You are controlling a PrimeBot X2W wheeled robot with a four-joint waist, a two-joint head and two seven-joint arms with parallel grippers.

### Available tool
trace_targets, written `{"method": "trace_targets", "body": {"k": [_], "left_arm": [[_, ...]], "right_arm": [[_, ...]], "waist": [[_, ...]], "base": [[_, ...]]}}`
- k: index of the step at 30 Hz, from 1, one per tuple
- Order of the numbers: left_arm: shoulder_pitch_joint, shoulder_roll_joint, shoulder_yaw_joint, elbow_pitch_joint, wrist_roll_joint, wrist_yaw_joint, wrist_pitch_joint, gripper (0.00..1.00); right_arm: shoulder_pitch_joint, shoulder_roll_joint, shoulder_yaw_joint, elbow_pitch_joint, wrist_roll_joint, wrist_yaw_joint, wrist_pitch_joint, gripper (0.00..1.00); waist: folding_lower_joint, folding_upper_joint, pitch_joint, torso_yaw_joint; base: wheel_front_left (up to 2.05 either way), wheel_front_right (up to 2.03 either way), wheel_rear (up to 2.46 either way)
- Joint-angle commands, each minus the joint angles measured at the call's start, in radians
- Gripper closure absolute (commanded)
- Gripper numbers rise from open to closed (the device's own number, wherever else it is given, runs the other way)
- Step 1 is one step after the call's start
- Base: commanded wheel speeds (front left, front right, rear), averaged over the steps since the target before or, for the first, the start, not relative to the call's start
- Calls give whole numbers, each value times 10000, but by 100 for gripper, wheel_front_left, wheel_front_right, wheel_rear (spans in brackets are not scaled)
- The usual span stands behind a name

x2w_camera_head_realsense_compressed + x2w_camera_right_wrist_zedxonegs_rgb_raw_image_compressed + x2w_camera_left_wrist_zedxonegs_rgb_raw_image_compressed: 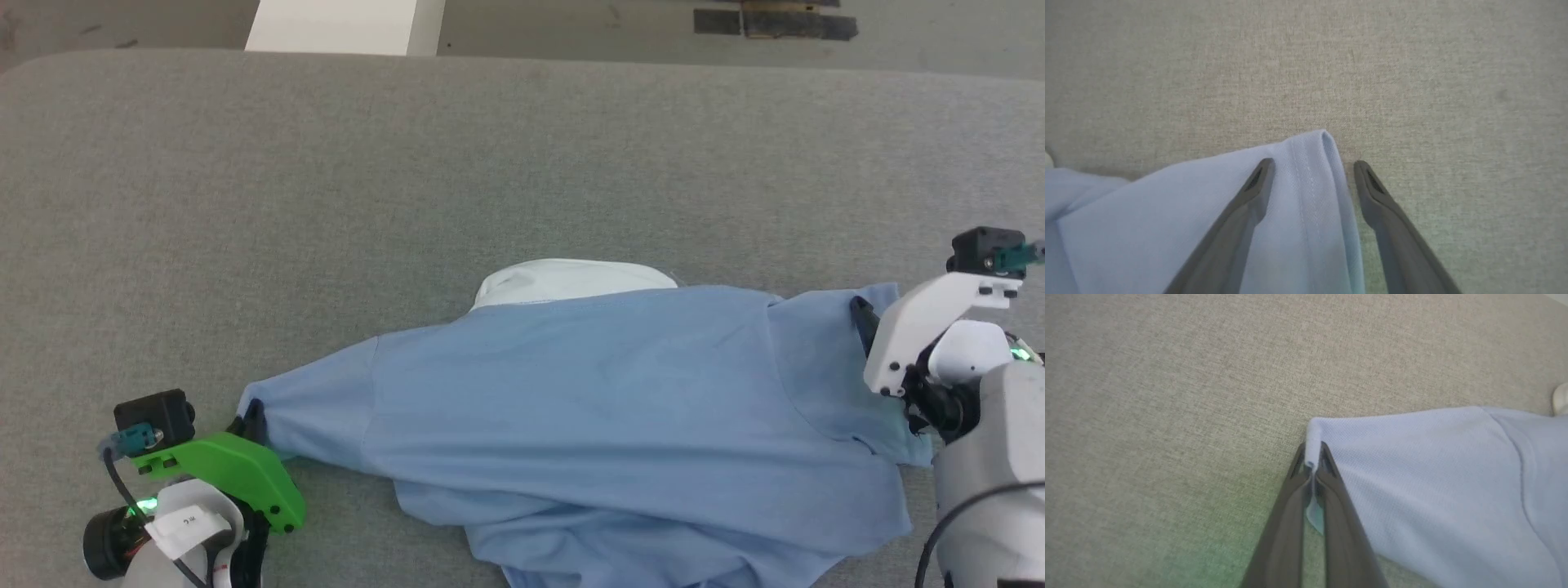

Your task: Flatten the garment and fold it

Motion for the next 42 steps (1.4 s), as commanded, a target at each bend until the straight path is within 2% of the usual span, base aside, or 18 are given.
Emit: {"method": "trace_targets", "body": {"k": [1,2,4,5,7,10,15,24,29,31,32,38,42], "left_arm": [[-131,-26,-10,50,-34,-37,-62,100],[-136,-33,-30,69,-45,-48,-72,100],[-135,-42,-60,106,-77,-67,-62,100],[-137,-39,-70,119,-89,-73,-62,100],[-139,-27,-93,151,-114,-93,-46,100],[-139,19,-127,189,-168,-174,-27,100],[-504,227,-126,42,-373,-587,-170,100],[-2790,1252,-33,-888,-335,-1065,79,100],[-4615,1486,189,-1226,-450,-905,231,100],[-5531,1258,509,-1138,-883,-692,173,100],[-6027,1316,587,-1045,-888,-606,145,100],[-8718,1526,904,-558,-817,-118,-297,100],[-10551,1746,1024,-334,-556,154,-959,100]], "right_arm": [[-236,-12,-66,184,-63,-13,235,0],[-348,-8,-83,374,-121,-13,551,0],[-496,-23,-58,613,-190,-13,1129,27],[-561,-32,-51,672,-178,-13,1367,60],[-637,-89,89,735,-104,-13,1784,100],[-647,-247,371,627,103,-13,2106,100],[-653,-806,928,90,373,-13,1889,100],[-1893,-1920,2086,-1416,1168,-13,1243,100],[-3416,-2105,2153,-1929,1490,-13,981,100],[-4113,-2115,2153,-1992,1533,-13,845,100],[-4521,-2128,2115,-1992,1508,-13,775,100],[-6642,-2180,1994,-2053,942,-13,199,100],[-8141,-2223,1990,-2173,546,-13,-538,100]], "waist": [[0,-1,130,107],[0,-1,151,119],[0,-1,175,130],[0,-1,185,132],[0,-1,185,129],[0,-1,130,98],[0,-1,34,33],[0,-1,302,-295],[0,-1,909,-637],[0,-1,1190,-752],[0,-1,1363,-821],[0,-1,2356,-1074],[0,-1,3048,-1252]], "base": [[0,0,0],[0,0,0],[0,0,0],[0,0,0],[0,0,0],[0,0,0],[0,0,0],[0,0,0],[0,0,0],[0,0,0],[0,0,0],[0,0,0],[0,0,0]]}}
